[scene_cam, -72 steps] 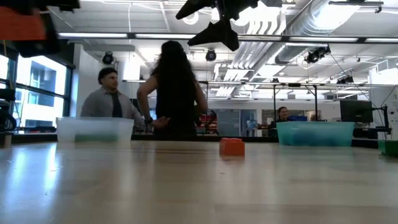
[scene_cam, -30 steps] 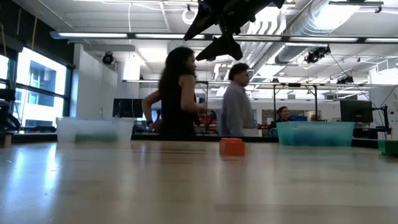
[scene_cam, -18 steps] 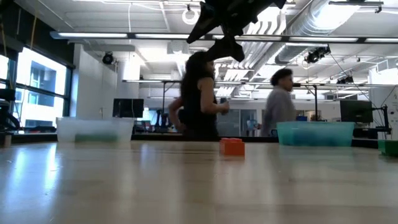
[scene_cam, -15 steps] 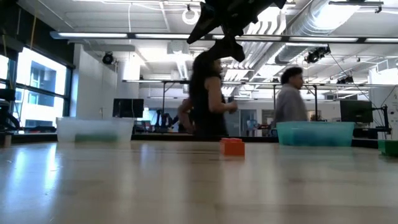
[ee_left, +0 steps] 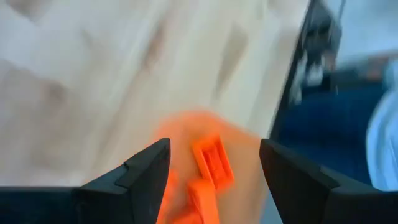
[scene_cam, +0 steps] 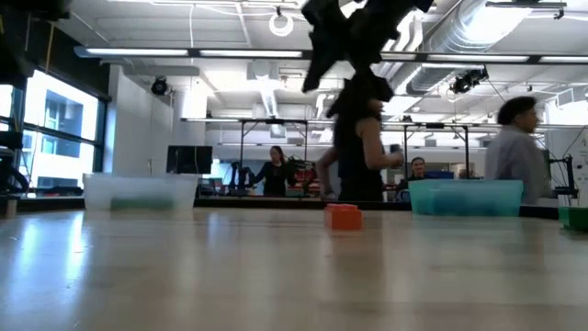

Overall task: Sort & place blocks by color
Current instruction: Put the green game piece into the white bin

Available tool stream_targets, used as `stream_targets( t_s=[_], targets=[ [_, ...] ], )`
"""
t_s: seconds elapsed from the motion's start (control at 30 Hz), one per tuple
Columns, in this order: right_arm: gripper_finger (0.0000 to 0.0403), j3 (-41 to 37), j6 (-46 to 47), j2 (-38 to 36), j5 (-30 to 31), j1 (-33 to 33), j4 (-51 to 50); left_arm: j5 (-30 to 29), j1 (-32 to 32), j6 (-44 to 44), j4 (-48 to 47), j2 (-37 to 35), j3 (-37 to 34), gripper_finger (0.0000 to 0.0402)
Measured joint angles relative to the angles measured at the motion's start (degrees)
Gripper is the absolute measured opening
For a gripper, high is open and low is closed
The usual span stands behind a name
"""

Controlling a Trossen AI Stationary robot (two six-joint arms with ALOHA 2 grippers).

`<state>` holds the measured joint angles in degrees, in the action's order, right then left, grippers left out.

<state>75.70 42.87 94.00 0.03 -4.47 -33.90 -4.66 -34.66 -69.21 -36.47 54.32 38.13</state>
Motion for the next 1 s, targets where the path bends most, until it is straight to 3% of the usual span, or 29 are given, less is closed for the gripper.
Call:
stream_targets(
  t_s=[0.17,0.47,1.0],
  targets=[
    [0.0262,0.0,2.3,0.0,3.2,0.0,-9.7,-9.6,5.5,3.7,-1.0,-4.3,0.0,0.0234],
    [0.0262,0.0,6.5,0.0,3.6,0.0,-19.0,-25.7,18.0,13.3,1.2,-6.8,0.0,0.0234],
    [0.0262,0.0,17.1,0.0,6.3,3.0,-37.8,-26.0,33.4,30.0,9.0,-6.8,0.0,0.0234]
  ],
)
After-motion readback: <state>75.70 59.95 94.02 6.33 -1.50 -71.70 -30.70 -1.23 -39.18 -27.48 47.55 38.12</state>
